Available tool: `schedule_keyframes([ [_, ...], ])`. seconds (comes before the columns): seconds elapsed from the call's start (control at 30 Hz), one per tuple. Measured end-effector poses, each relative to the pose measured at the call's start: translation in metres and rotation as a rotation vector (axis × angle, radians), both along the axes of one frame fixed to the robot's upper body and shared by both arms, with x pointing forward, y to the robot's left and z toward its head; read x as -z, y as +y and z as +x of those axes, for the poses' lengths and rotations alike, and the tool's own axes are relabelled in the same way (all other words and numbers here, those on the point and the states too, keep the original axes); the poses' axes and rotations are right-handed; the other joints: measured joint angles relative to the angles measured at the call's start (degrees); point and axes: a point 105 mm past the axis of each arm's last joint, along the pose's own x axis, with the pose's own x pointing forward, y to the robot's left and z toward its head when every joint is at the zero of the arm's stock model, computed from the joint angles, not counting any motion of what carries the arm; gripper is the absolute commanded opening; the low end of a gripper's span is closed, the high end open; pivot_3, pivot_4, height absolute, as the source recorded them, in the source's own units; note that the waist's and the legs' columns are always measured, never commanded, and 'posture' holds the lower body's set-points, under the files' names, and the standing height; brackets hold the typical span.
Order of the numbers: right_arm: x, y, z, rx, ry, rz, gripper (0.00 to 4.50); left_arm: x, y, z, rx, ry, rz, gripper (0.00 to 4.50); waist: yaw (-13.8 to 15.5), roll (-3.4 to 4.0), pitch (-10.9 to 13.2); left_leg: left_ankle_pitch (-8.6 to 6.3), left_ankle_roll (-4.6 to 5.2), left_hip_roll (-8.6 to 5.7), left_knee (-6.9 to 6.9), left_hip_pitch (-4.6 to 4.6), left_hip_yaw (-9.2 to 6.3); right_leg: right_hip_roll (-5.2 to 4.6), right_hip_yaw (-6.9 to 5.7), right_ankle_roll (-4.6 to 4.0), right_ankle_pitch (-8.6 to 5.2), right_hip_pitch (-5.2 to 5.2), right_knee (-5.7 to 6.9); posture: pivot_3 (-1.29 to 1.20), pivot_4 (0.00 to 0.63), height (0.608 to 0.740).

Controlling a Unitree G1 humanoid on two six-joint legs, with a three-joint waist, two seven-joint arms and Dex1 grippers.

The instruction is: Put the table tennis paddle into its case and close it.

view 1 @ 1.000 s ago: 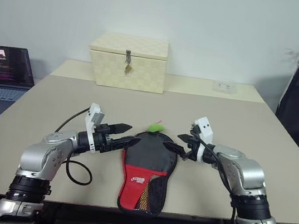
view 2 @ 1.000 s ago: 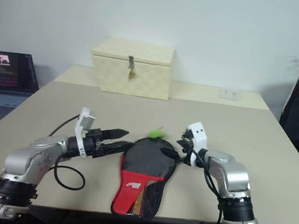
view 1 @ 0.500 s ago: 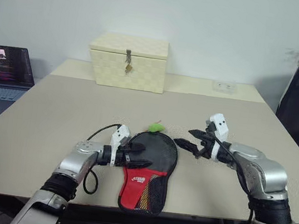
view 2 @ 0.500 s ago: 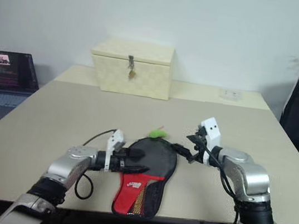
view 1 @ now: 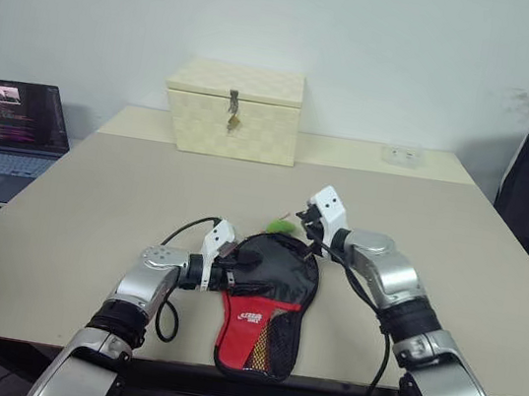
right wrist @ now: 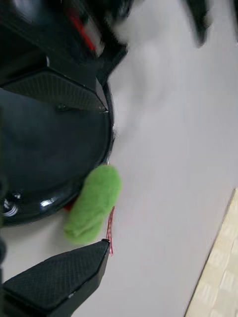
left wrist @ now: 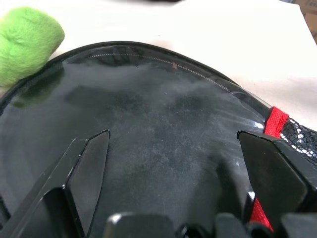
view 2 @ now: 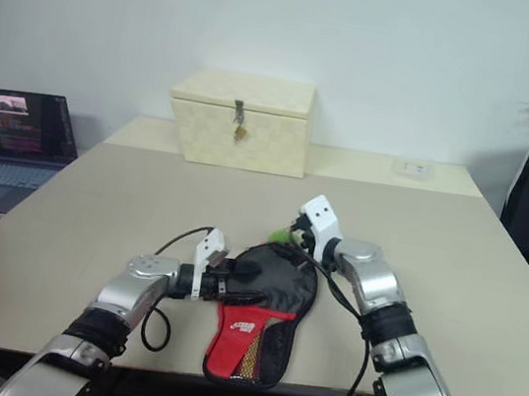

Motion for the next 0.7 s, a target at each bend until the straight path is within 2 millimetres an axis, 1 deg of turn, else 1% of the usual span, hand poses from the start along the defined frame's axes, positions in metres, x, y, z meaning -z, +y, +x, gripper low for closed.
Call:
schedule_keyframes([
  [0.17,0.015,0.013,0.009,0.000,-0.011,-0.038,4.45,0.000,0.001,0.000,-0.005,0.000,-0.003,4.50,-0.05,0.01,0.01,0.00,0.00,0.04,0.00,0.01,0.01,-0.03,0.02,-0.01,0.00,-0.01,0.03,0.00,0.150,0.740],
  [0.3,0.016,0.020,0.019,0.048,-0.064,-0.087,4.45,0.000,0.001,-0.001,-0.006,-0.001,-0.002,4.50,-0.05,0.02,0.01,0.00,-0.01,0.05,0.00,0.03,0.00,-0.10,0.02,-0.02,0.00,-0.01,0.05,0.00,0.150,0.740],
  [0.43,0.018,0.023,0.025,0.102,-0.101,-0.122,4.45,0.000,0.001,-0.001,-0.008,-0.004,-0.002,4.50,-0.05,0.02,0.01,0.00,-0.01,0.05,-0.01,0.02,0.01,-0.12,0.05,-0.02,0.00,-0.01,0.05,0.00,0.150,0.740],
  [0.53,0.021,0.022,0.028,0.137,-0.121,-0.147,3.86,0.000,0.001,-0.002,-0.008,-0.006,-0.002,4.50,-0.05,0.02,0.01,0.00,-0.01,0.05,-0.01,0.02,0.00,-0.13,0.06,-0.02,0.00,-0.01,0.05,0.00,0.150,0.740],
  [0.6,0.024,0.021,0.029,0.155,-0.123,-0.159,3.22,0.000,0.001,-0.002,-0.011,-0.007,-0.002,4.50,-0.05,0.03,0.01,0.00,-0.01,0.05,-0.01,0.02,0.00,-0.13,0.06,-0.02,0.00,-0.01,0.05,0.00,0.150,0.740],
  [0.7,0.027,0.023,0.029,0.160,-0.127,-0.171,2.10,0.001,0.001,-0.001,-0.014,-0.008,-0.001,4.50,-0.05,0.03,0.02,0.00,-0.01,0.05,-0.01,0.02,0.00,-0.13,0.07,-0.02,0.00,-0.01,0.06,0.00,0.150,0.740],
])
